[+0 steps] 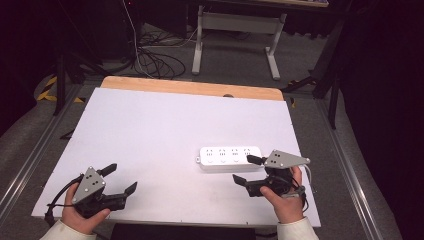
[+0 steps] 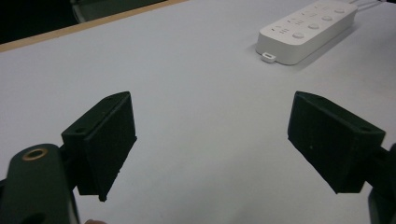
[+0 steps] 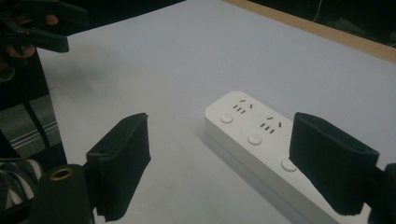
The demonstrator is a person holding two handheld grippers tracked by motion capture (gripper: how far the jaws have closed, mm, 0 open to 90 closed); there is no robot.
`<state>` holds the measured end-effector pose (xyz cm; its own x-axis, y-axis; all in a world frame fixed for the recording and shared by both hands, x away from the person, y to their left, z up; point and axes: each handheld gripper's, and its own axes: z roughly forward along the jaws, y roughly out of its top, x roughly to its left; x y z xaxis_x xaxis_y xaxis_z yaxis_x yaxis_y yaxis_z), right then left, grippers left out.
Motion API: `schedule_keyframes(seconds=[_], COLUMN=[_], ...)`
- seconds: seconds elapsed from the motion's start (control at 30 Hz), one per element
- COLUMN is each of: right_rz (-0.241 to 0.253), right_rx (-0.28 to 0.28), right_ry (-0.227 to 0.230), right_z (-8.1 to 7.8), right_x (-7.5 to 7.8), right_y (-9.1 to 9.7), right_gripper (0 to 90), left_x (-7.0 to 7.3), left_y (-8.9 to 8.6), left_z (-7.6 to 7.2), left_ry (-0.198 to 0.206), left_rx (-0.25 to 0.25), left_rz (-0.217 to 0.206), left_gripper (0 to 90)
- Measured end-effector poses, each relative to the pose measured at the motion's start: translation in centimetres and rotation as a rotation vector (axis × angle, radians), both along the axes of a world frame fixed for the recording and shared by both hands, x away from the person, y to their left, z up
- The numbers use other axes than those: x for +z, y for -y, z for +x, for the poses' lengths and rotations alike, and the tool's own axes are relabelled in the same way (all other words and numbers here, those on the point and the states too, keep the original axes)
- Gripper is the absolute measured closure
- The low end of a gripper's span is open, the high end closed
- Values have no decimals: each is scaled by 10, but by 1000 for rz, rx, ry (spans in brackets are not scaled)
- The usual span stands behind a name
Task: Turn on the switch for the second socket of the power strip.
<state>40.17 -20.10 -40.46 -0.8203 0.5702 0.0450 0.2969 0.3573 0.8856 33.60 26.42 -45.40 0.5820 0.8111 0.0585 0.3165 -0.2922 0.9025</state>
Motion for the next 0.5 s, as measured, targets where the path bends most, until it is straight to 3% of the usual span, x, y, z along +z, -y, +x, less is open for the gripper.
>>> schedule_keyframes(seconds=[0.5], right_rz=[10], right_rx=[11], right_ry=[24], right_z=[-8], right_x=[-35], right_y=[13], right_gripper=[190], left_x=[0], left_y=[1], left_z=[-1], left_ry=[-1], left_rx=[-6], left_rz=[-2], left_gripper=[153])
